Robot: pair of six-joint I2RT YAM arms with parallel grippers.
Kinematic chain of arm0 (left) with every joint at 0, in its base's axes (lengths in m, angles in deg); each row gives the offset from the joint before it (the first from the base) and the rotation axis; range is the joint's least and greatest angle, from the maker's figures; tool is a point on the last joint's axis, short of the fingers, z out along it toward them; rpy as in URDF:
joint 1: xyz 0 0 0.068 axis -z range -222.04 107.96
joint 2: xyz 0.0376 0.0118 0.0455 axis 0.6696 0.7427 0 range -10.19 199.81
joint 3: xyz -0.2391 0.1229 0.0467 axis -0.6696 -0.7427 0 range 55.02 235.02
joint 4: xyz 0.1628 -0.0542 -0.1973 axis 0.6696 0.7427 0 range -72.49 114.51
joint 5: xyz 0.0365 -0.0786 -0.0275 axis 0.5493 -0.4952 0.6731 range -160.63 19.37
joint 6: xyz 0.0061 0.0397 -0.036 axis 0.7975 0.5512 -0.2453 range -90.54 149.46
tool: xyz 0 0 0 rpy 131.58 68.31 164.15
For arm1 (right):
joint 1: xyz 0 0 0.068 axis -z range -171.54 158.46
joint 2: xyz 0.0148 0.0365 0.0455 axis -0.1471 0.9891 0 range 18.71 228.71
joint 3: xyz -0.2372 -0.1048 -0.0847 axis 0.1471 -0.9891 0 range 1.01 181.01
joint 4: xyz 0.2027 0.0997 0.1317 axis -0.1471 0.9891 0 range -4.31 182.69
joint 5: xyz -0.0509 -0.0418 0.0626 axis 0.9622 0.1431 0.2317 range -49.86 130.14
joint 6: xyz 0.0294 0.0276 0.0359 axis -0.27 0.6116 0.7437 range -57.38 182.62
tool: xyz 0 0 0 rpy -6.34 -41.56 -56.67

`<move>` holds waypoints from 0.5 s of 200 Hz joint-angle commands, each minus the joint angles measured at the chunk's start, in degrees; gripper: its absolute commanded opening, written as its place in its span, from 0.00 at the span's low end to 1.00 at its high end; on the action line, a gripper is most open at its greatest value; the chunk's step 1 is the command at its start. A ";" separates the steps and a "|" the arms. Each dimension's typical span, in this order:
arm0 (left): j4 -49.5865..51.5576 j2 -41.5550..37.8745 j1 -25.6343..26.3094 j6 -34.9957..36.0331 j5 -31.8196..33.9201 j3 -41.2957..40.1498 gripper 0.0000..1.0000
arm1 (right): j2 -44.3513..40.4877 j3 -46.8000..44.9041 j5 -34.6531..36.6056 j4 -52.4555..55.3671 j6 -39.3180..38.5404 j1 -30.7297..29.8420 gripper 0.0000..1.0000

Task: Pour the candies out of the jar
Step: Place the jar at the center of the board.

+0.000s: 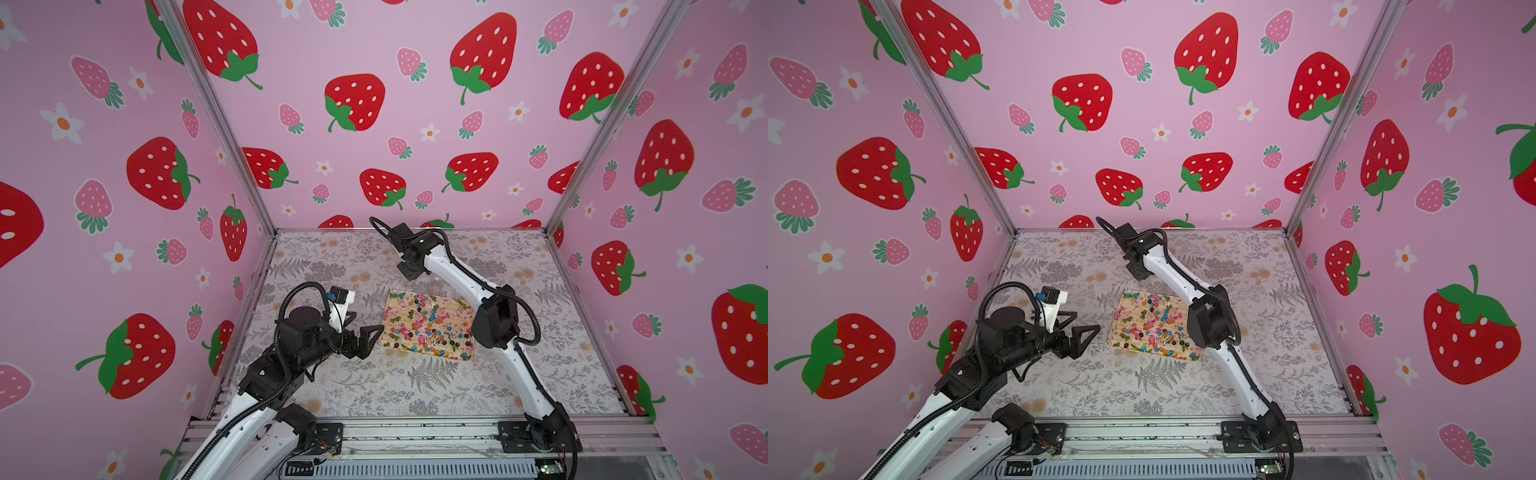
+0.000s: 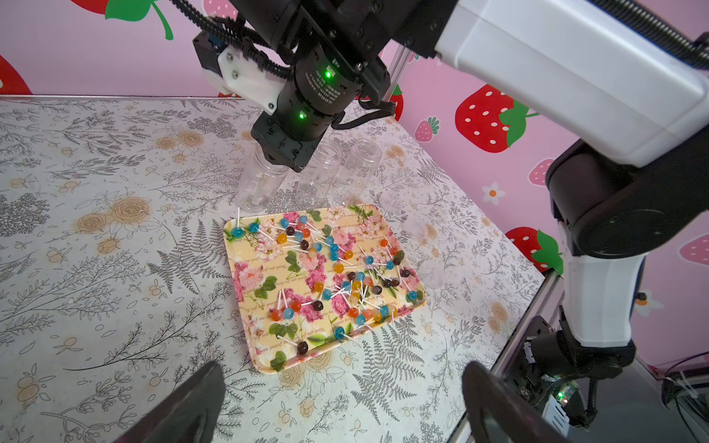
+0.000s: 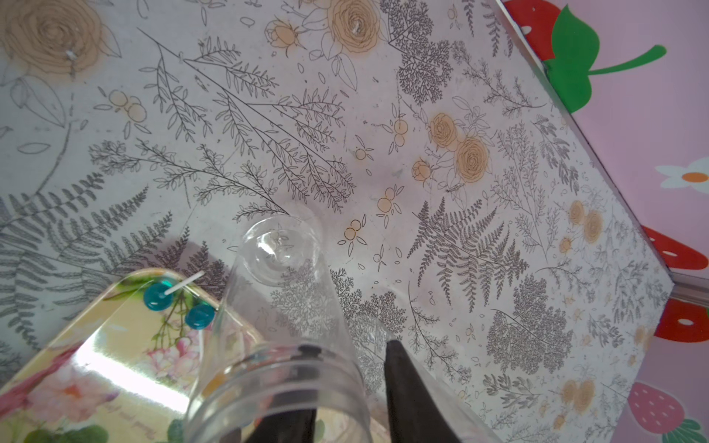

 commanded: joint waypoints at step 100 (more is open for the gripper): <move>0.25 0.64 -0.10 0.15 0.06 0.99 0.99 | -2.74 1.56 0.43 -3.27 0.13 1.33 0.43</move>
